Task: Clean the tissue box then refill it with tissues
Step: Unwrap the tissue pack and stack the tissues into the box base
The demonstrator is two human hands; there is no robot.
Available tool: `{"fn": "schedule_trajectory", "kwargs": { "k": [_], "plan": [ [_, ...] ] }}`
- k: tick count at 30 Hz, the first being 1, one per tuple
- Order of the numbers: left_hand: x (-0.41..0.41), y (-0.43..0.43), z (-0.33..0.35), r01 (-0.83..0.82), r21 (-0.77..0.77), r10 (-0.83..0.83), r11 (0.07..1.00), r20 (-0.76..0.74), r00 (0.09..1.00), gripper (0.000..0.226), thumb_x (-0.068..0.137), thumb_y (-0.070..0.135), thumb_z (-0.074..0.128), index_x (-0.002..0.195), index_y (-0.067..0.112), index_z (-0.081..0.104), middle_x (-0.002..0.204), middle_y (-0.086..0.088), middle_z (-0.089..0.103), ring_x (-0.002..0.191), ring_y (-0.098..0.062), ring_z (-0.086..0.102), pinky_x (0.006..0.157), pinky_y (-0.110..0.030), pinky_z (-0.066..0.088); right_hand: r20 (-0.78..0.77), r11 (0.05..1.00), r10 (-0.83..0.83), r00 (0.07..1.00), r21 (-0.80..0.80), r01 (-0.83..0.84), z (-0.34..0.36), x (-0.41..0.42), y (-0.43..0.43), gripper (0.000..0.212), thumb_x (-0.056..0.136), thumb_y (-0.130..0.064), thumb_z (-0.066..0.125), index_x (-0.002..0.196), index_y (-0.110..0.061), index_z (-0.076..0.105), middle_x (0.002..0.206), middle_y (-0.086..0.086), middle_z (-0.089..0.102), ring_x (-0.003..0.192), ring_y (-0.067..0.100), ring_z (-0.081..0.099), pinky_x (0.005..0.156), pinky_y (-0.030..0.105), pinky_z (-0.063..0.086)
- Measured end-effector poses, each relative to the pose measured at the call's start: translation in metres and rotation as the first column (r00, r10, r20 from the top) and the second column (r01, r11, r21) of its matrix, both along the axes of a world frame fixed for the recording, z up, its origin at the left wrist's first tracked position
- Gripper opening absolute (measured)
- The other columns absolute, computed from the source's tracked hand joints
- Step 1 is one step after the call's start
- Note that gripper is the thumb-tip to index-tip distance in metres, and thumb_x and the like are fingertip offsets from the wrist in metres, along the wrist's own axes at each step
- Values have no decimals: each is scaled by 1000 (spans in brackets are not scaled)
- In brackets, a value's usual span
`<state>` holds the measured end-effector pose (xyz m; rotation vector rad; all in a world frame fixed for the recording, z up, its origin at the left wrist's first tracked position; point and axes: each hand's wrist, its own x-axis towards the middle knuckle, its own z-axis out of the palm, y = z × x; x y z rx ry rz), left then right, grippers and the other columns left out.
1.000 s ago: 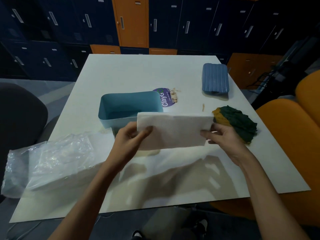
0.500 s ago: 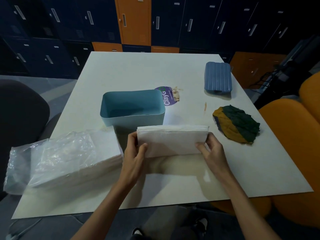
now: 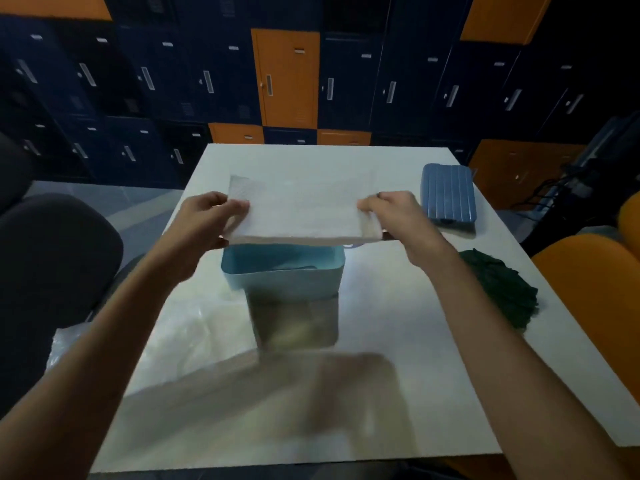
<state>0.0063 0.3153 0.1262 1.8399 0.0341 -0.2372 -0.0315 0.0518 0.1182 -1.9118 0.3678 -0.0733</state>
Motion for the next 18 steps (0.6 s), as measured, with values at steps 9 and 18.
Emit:
{"fn": "schedule_trajectory", "kwargs": {
  "k": [9, 18],
  "plan": [
    [42, 4, -46, 21, 914, -177, 405, 56, 983, 30, 84, 38, 68, 95, 9, 68, 117, -18, 48, 111, -36, 42, 89, -41, 37, -329, 685, 27, 944, -681, -257, -44, 46, 45, 24, 86, -23, 50, 107, -12, 51, 121, 11, 34, 113, 37, 37, 92, 47, 31],
    [47, -7, -72, 22, 991, -335, 129, 23, 942, 34, 79, 42, 69, 98, 13, 65, 108, -9, 31, 107, -30, 32, 94, -44, 29, -449, 483, 5, 893, -781, -396, -63, 52, 55, 24, 80, -5, 51, 102, -16, 54, 139, 12, 30, 128, 40, 27, 104, 63, 17]
  ]
}}
